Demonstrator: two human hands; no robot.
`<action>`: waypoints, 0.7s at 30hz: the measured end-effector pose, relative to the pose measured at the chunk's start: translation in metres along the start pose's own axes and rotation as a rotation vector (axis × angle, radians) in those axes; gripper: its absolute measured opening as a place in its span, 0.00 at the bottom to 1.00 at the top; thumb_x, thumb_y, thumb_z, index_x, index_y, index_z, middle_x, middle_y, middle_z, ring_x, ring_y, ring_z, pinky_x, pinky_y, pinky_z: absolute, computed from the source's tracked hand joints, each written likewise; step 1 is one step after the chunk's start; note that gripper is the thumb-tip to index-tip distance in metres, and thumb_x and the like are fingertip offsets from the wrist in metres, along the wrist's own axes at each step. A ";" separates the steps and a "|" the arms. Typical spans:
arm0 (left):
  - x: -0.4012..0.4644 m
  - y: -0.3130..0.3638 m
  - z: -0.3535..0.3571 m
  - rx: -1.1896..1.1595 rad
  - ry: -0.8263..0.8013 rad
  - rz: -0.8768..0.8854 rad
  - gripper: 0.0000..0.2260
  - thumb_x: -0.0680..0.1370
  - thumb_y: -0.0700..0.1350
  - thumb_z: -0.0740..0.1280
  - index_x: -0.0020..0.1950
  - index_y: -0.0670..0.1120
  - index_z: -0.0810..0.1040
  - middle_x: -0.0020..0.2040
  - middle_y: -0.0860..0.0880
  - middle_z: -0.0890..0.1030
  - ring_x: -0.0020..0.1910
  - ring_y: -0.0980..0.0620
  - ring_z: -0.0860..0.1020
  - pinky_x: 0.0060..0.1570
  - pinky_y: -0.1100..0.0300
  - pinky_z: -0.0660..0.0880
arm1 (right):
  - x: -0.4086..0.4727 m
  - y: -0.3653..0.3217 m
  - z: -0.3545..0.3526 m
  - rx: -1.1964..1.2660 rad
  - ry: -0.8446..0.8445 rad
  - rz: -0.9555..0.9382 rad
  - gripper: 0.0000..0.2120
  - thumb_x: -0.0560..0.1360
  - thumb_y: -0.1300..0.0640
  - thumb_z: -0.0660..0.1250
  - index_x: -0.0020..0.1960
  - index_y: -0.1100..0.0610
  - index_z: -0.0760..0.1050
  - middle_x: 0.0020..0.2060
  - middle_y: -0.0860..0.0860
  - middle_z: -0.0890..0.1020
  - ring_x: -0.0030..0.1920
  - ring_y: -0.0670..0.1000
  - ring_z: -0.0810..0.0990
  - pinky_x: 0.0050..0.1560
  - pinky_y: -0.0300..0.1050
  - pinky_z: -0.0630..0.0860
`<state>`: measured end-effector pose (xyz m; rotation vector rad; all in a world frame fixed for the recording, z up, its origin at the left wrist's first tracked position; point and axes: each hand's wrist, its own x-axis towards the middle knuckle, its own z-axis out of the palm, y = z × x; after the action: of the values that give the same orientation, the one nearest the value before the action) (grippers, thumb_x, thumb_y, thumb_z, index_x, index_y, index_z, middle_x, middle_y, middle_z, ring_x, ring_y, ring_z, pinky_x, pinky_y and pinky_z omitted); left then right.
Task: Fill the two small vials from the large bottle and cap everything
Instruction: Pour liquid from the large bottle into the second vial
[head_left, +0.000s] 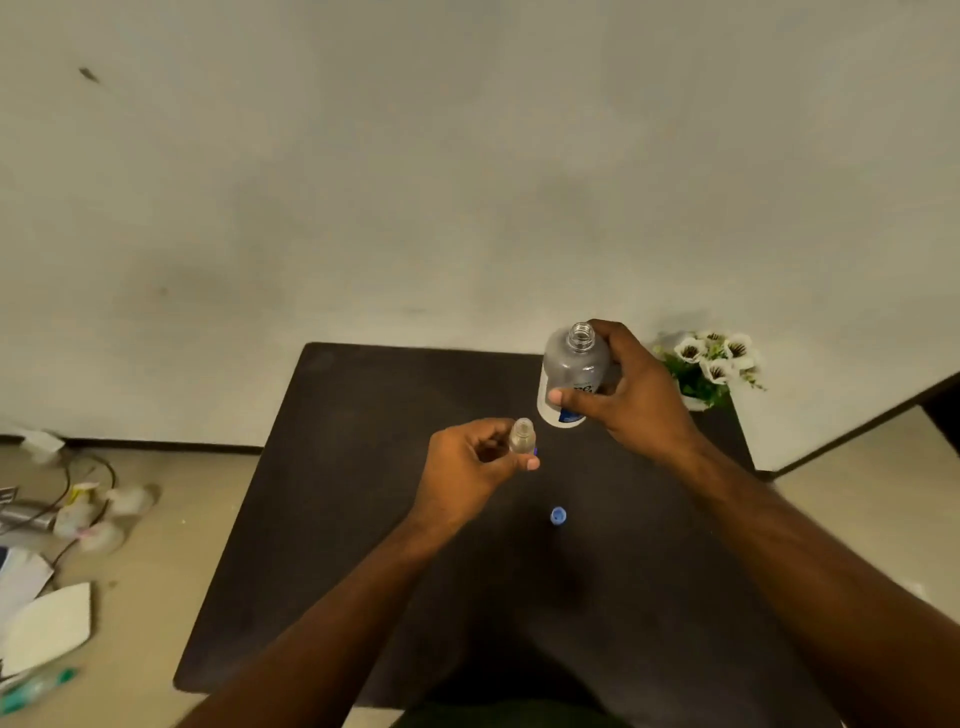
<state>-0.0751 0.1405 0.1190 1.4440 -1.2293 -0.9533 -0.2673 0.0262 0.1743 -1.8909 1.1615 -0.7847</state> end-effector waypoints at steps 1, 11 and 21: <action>-0.003 -0.013 0.003 0.017 -0.008 -0.022 0.14 0.71 0.40 0.81 0.53 0.53 0.87 0.49 0.53 0.89 0.49 0.54 0.87 0.54 0.56 0.83 | 0.000 0.009 0.008 0.008 -0.013 0.019 0.37 0.64 0.47 0.83 0.67 0.43 0.69 0.58 0.39 0.80 0.58 0.43 0.80 0.57 0.46 0.82; -0.017 -0.121 0.041 0.116 -0.053 -0.322 0.13 0.73 0.40 0.78 0.51 0.57 0.84 0.43 0.61 0.85 0.46 0.67 0.84 0.47 0.74 0.77 | 0.008 0.091 0.088 0.018 -0.132 0.118 0.36 0.63 0.56 0.83 0.66 0.43 0.71 0.58 0.38 0.78 0.59 0.41 0.79 0.57 0.36 0.79; -0.004 -0.176 0.068 0.216 -0.026 -0.397 0.16 0.73 0.37 0.77 0.60 0.46 0.84 0.55 0.50 0.85 0.55 0.55 0.84 0.60 0.55 0.81 | 0.031 0.147 0.135 -0.021 -0.251 0.186 0.37 0.66 0.59 0.81 0.71 0.48 0.69 0.61 0.40 0.76 0.62 0.42 0.75 0.59 0.32 0.71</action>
<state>-0.1032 0.1346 -0.0673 1.8997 -1.1105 -1.1296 -0.2109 -0.0054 -0.0167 -1.8073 1.1680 -0.4216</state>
